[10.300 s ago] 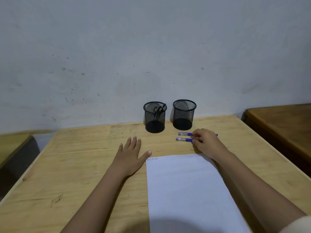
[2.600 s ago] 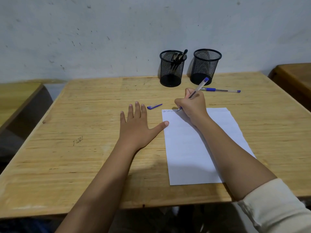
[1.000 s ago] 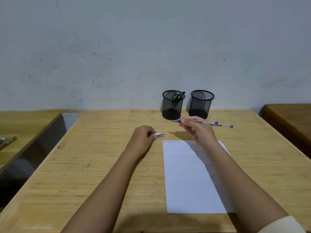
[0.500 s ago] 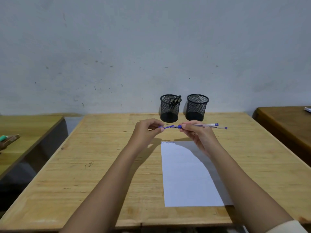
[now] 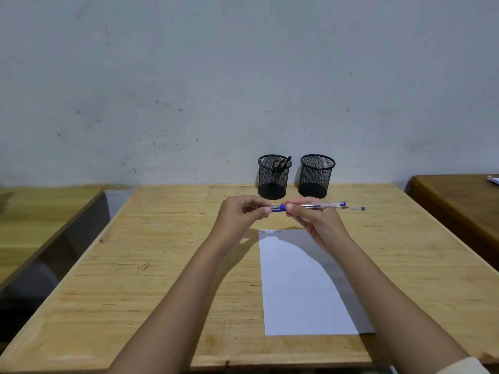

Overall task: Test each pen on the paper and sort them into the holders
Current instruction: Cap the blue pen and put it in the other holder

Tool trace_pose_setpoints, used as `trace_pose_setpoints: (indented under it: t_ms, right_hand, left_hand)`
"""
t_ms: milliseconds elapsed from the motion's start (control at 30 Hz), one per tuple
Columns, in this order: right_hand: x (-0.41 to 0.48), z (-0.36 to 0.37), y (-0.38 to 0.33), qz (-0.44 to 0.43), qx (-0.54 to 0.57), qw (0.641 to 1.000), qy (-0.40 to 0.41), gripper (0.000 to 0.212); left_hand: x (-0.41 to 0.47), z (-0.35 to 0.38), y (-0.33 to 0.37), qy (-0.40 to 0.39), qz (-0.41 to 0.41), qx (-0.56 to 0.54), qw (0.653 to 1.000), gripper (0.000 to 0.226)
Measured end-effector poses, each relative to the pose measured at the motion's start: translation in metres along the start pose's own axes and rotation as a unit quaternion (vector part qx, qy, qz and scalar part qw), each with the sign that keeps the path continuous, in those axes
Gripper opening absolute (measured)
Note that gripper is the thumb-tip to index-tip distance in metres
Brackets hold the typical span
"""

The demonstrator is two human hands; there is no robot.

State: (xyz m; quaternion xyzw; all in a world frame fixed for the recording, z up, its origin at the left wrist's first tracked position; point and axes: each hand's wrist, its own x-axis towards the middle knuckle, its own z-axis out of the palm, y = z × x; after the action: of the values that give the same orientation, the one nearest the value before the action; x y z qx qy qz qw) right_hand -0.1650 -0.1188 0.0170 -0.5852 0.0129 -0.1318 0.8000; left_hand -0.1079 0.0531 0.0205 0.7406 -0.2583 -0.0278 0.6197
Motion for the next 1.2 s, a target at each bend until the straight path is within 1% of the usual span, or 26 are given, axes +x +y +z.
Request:
trace_pose_setpoints:
  t_ms: [167,267,333,400,567,633,700,733,800,900,933,1000,1067,1200]
  right_hand:
    - [-0.002,-0.003,-0.002,-0.018,0.021,1.000,-0.007,0.011]
    - [-0.002,-0.004,0.001,-0.028,0.020,0.999,-0.002,0.015]
    - [-0.003,-0.006,0.003,-0.034,0.002,0.999,-0.004,0.019]
    - [-0.005,-0.008,0.002,-0.037,-0.016,0.999,-0.009,0.017]
    - [0.003,-0.014,-0.020,-0.034,-0.101,0.993,-0.057,0.016]
    - [0.005,-0.025,-0.032,-0.048,-0.094,0.993,-0.045,0.016]
    - [0.005,-0.037,-0.040,-0.065,-0.131,0.989,-0.032,0.015]
    - [0.005,-0.041,-0.041,-0.066,-0.177,0.981,-0.034,0.013]
    - [0.005,-0.041,-0.040,-0.060,-0.287,0.955,-0.050,0.013]
    - [0.008,-0.033,-0.036,-0.057,-0.432,0.896,-0.082,0.014]
    - [0.009,-0.031,-0.034,-0.056,-0.456,0.884,-0.091,0.015]
    - [0.013,-0.026,-0.029,-0.054,-0.472,0.874,-0.101,0.017]
    - [0.016,-0.018,-0.024,-0.059,-0.457,0.882,-0.099,0.021]
    - [0.031,-0.015,-0.017,-0.071,-0.375,0.923,-0.042,0.027]
  left_hand:
    - [-0.002,0.010,0.004,0.024,0.019,-0.022,0.999,0.019]
    - [-0.001,0.016,0.004,0.031,0.009,-0.026,0.999,0.020]
    - [-0.005,0.021,0.001,0.036,-0.009,-0.043,0.998,0.022]
    - [-0.010,0.025,-0.001,0.042,-0.023,-0.068,0.997,0.023]
    - [-0.002,0.013,0.001,0.033,-0.017,-0.090,0.995,0.014]
    - [0.002,0.002,0.001,0.041,-0.028,-0.102,0.994,0.014]
    - [0.006,-0.009,-0.001,0.045,-0.032,-0.098,0.994,0.016]
    - [0.008,-0.013,-0.001,0.049,-0.032,-0.090,0.994,0.016]
    - [0.013,-0.017,0.002,0.063,-0.028,-0.082,0.994,0.014]
    - [0.025,-0.012,0.011,0.082,-0.006,-0.082,0.993,0.016]
    - [0.028,-0.009,0.016,0.082,0.003,-0.085,0.993,0.017]
    - [0.037,-0.002,0.026,0.076,0.021,-0.097,0.992,0.019]
    - [0.044,0.004,0.038,0.066,0.038,-0.110,0.991,0.019]
    - [0.064,0.012,0.049,0.043,0.056,-0.131,0.989,0.009]
